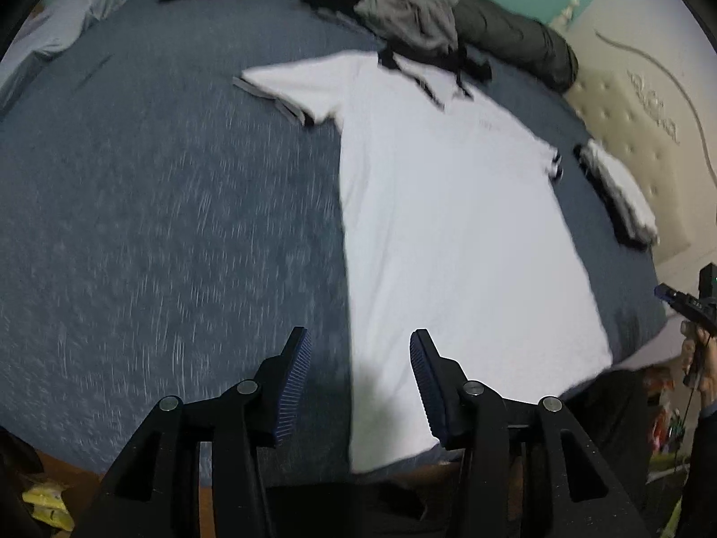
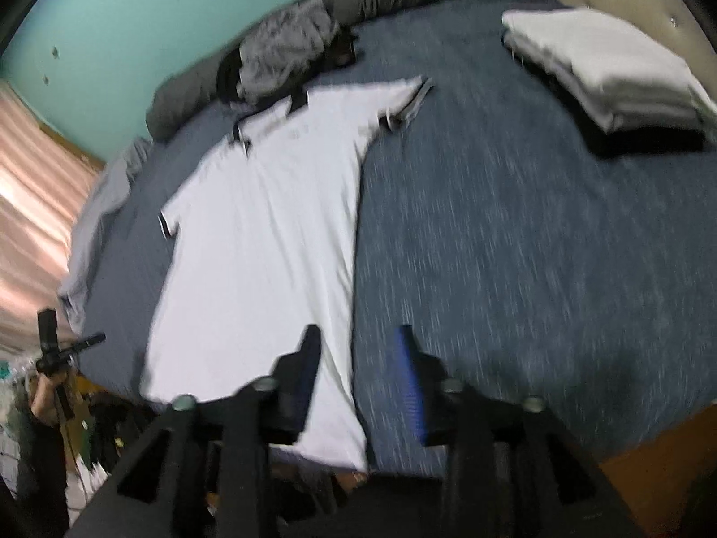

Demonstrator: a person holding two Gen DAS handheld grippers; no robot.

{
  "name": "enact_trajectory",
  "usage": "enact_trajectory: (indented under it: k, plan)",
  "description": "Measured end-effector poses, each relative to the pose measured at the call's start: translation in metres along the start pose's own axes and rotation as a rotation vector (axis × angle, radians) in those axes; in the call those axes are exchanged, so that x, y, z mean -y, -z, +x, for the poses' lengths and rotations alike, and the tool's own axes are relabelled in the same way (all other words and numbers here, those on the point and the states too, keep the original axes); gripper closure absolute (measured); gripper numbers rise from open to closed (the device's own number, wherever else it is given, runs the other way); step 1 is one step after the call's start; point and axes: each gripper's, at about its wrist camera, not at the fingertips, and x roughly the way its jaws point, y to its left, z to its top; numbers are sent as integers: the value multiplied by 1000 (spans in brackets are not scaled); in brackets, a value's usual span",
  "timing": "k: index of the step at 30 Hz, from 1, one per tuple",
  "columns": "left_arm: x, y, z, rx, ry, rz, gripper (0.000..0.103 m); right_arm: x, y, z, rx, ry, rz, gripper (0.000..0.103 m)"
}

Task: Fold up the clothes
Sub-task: 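Release the hem and raise both tools above the shirt, then grasp the black-striped sleeve cuff with the right tool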

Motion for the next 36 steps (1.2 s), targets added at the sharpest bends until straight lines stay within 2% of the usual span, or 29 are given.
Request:
enact_trajectory:
  k: [9, 12, 14, 15, 16, 19, 24, 31, 36]
  plan:
    - [39, -44, 6, 90, 4, 25, 49, 12, -65, 28, 64, -58, 120, 62]
    - [45, -64, 15, 138, 15, 3, 43, 20, -87, 46, 78, -49, 155, 62]
    - [46, -78, 24, 165, 31, -17, 43, 24, -101, 58, 94, -34, 178, 51]
    - [46, -85, 31, 175, 37, -27, 43, 26, -107, 65, 102, -29, 184, 41]
    - [46, -92, 38, 184, 43, -36, 43, 27, -114, 72, 110, -27, 187, 40]
    - [43, -108, 62, 212, 60, -72, 42, 32, -135, 95, 131, -23, 194, 40]
    - [38, -121, 107, 248, 46, -83, 42, 47, -171, 133, 158, -9, 220, 40]
    - [25, -128, 166, 235, 47, -78, 41, 73, -214, 183, 171, 60, 238, 40]
    - [10, -122, 192, 240, 64, -98, 41, 86, -238, 211, 213, 70, 251, 40]
